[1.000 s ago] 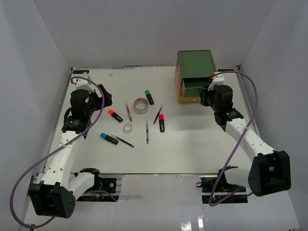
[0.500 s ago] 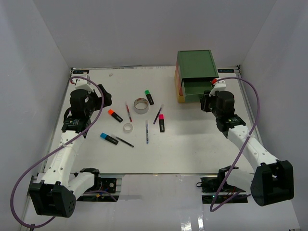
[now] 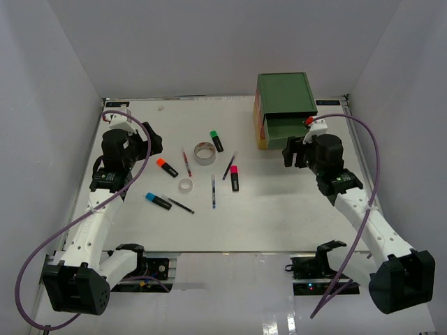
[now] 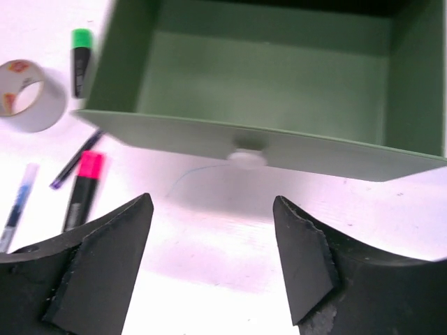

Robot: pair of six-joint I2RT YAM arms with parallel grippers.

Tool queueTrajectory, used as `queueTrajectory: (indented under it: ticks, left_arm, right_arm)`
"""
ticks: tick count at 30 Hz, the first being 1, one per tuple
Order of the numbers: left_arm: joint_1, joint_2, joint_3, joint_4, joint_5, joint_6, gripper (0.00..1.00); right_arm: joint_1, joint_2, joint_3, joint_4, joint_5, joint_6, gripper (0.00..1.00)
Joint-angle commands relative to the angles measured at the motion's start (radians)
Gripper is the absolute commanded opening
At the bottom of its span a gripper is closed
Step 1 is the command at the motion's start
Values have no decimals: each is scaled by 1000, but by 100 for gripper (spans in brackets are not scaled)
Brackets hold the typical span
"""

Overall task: Sort the stationery into containers
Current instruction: Pick up the pen from the center of the board.

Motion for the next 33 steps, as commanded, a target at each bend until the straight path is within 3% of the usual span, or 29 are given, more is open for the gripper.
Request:
queueTrajectory:
  ticks: [1,10,16,24,33]
  left_arm:
    - [9,-1,-9,18,13,-6,98]
    - [15,8,-7,17,13,-9,98]
    - [20,10,-7,15,7,-15,98]
    - [22,5,-7,9,-7,-17,98]
    - [23,1,-6,9,1,-18,98]
  right_arm:
    - [63,-54,82,-79,-11,1,77]
    - [414,-35,152,-176,188,71,80]
    - [649,190,200,-149,308,136,80]
    - [664,481,292,-107,391,256,78]
    - [592,713,382,-104,360,317,72]
